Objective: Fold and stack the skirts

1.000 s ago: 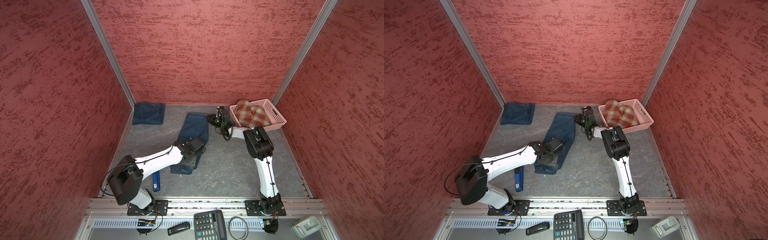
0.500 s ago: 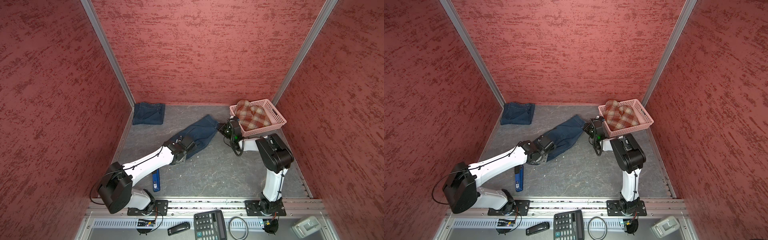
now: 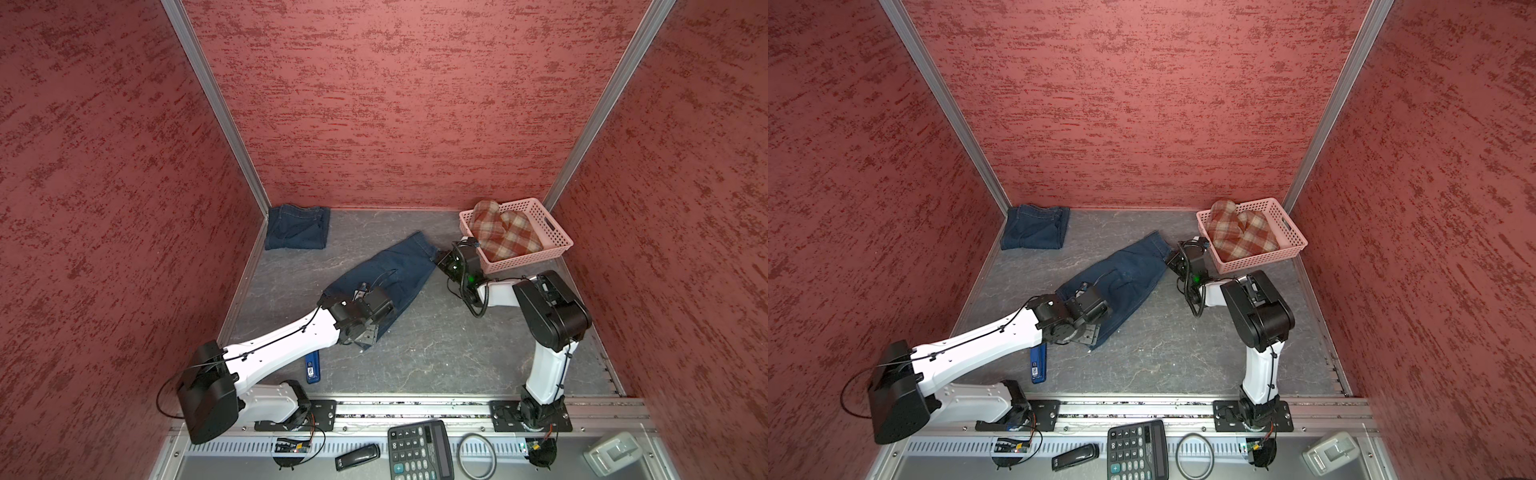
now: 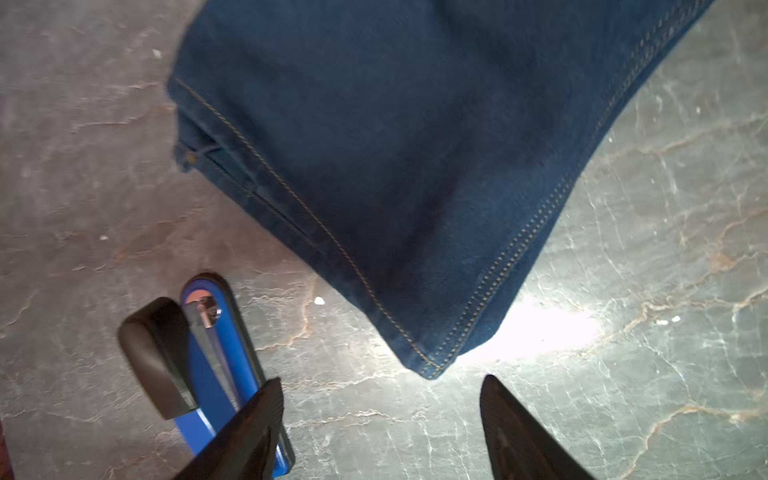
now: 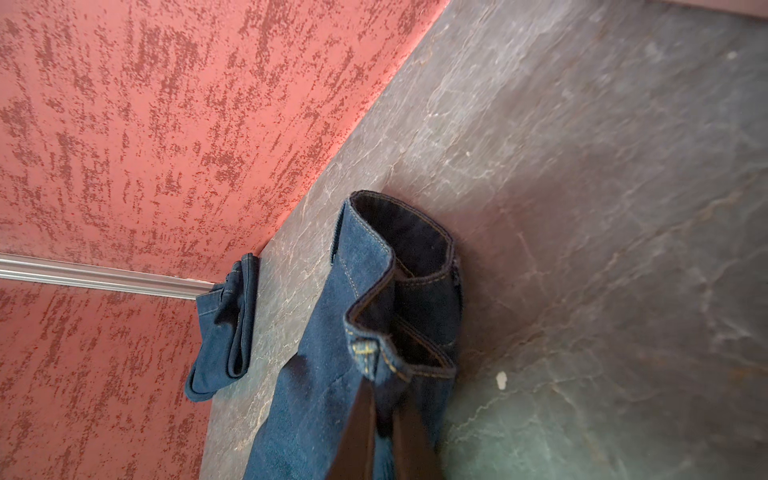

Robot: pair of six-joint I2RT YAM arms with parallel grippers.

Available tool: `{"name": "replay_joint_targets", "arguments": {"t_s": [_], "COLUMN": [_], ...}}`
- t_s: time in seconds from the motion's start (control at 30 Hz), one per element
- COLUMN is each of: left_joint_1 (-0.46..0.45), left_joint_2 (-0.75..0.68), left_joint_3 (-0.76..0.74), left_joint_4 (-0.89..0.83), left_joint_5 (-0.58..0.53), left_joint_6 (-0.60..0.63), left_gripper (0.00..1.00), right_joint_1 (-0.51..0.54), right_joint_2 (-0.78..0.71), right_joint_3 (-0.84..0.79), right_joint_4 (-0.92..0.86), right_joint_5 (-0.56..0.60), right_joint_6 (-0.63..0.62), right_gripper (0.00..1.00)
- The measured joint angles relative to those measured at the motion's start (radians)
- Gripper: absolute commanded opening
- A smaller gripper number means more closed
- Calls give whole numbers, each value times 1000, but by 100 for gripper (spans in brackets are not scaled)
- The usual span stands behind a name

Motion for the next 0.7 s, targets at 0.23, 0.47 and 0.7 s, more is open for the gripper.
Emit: {"name": "replay_joint_targets", "arguments": {"t_s": [0.23,0.47,0.7], "left_joint_1": [-83,-92,-82], "left_joint_2": [162,251,267], "left_joint_3": [-1,-23,-26], "left_joint_4": [56,98,100], "left_joint_5": [41,55,46], "left_joint_6": [0,-11,-9], "left_gripper": [61,43,17], "right_joint_1": [0,-2,-6], "right_joint_2": [-3,-3,-3], "right_joint_3": [10,18,18], "right_joint_4": [-31,-45,-46], "right_joint_5": [1,1,1], "right_joint_6": [1,1,0], "right_gripper": [0,0,0]}}
